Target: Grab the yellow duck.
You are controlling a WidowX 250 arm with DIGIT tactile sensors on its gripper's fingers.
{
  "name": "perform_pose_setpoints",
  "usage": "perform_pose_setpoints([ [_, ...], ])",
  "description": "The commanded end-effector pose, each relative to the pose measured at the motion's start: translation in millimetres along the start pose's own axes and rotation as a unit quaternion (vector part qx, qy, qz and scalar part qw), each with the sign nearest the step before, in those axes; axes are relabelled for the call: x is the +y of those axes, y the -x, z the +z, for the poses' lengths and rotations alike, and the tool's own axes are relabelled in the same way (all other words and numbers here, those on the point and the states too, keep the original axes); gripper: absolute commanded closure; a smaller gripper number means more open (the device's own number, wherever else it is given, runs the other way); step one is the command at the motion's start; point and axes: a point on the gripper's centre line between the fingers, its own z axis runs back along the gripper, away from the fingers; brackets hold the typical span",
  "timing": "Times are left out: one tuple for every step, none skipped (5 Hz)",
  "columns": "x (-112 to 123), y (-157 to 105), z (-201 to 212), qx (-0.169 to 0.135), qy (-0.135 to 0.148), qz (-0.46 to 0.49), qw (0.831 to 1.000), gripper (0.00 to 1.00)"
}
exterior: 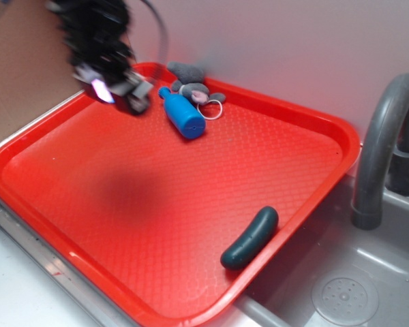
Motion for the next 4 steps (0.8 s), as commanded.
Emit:
perform_pose_setpoints([
  [43, 26, 56, -0.069, -0.026, 0.059, 0.996, 1.00],
  [59, 35, 78, -0.098, -0.045, 0.107, 0.988, 1.00],
  [65, 31, 84, -0.107, -0.075, 0.131, 0.983, 1.00],
  [66, 26, 78, -0.101, -0.081, 0.111, 0.985, 1.00],
])
